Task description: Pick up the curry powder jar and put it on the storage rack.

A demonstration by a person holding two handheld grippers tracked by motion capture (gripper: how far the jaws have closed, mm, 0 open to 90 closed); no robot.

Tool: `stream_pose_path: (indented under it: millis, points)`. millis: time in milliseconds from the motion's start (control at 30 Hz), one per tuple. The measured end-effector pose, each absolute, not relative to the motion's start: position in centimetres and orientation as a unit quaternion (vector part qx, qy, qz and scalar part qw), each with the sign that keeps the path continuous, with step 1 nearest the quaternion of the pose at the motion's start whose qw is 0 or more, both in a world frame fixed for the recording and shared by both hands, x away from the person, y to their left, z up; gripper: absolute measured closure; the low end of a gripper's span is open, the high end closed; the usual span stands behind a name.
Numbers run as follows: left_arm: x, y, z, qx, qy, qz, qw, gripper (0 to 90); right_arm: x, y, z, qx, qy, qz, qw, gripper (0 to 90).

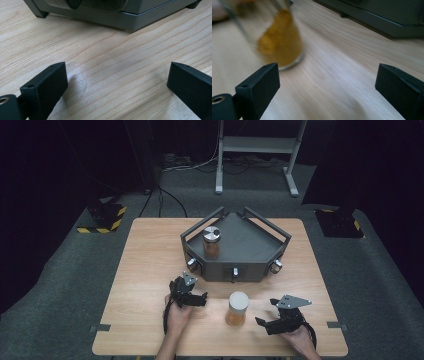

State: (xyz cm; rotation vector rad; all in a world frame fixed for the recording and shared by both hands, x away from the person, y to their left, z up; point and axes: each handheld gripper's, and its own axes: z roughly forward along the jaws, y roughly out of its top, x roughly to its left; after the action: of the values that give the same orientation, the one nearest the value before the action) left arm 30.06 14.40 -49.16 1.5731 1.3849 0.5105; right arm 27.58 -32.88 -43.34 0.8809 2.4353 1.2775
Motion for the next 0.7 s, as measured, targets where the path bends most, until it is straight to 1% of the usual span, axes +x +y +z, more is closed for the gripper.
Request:
stream_pose_path:
  millis: [167,433,700]
  points:
    - [30.1,14.4,-49.2,0.643,0.565,0.209,0.472,3.3,27.9,-32.1,-42.9,0.275,0.841,0.452,0.108,5.7]
    - [30.1,14.4,-49.2,0.643,0.566,0.209,0.473,3.3,28.5,-30.7,-42.8,0.251,0.839,0.474,0.093,6.1]
    - [30.1,14.4,-49.2,0.643,0.566,0.209,0.473,3.3,28.6,-29.1,-42.7,0.226,0.835,0.493,0.098,8.8]
